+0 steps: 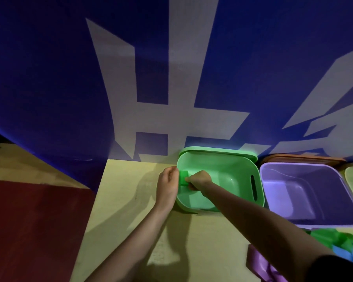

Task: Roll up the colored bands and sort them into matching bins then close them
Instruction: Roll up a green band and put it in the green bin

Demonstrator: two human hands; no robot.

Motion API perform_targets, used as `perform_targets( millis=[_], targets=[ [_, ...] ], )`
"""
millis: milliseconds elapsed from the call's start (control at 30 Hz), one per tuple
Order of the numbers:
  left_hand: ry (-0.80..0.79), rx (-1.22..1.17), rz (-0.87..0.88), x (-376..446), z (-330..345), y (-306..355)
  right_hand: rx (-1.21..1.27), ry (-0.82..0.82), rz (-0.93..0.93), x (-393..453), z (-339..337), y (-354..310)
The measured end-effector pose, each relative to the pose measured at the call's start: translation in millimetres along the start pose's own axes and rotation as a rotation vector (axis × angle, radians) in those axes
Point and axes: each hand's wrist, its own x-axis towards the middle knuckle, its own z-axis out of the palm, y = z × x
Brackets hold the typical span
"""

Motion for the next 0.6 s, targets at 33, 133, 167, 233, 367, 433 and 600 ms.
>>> perform_targets(
  millis=[33, 133, 167, 233, 367, 433, 600],
  targets=[
    [-0.002, -0.005, -0.004, -0.3, -0.3, 1.1, -0.031, 0.006, -0.002, 0.6, 1.1, -0.6],
    [-0.013, -0.009, -0.009, -1.1, -1.7, 2.9, -0.097, 0.017, -0.008, 0.6, 4.5, -1.3],
    [-0.017, -0.008, -0.014, -1.4, -2.1, 3.4, -0.112, 0.022, -0.013, 1.3, 5.7, -1.3],
    [-0.019, -0.01, -0.025, -1.4, -2.4, 4.2, -0.131, 0.031, -0.02, 2.6, 7.3, -1.4],
    [-0.019, -0.001, -0.032, -1.5, -1.7, 3.6, -0.174, 0.042, -0.029, 2.6, 9.0, -0.9],
    [-0.015, -0.001, -0.033, -1.3, -0.9, 3.7, -0.228, 0.046, -0.031, 2.1, 10.1, 0.5],
    [-0.031, -0.016, -0.024, -3.1, -2.2, 4.9, -0.394, 0.048, -0.078, 1.6, 10.3, -0.7]
  ],
)
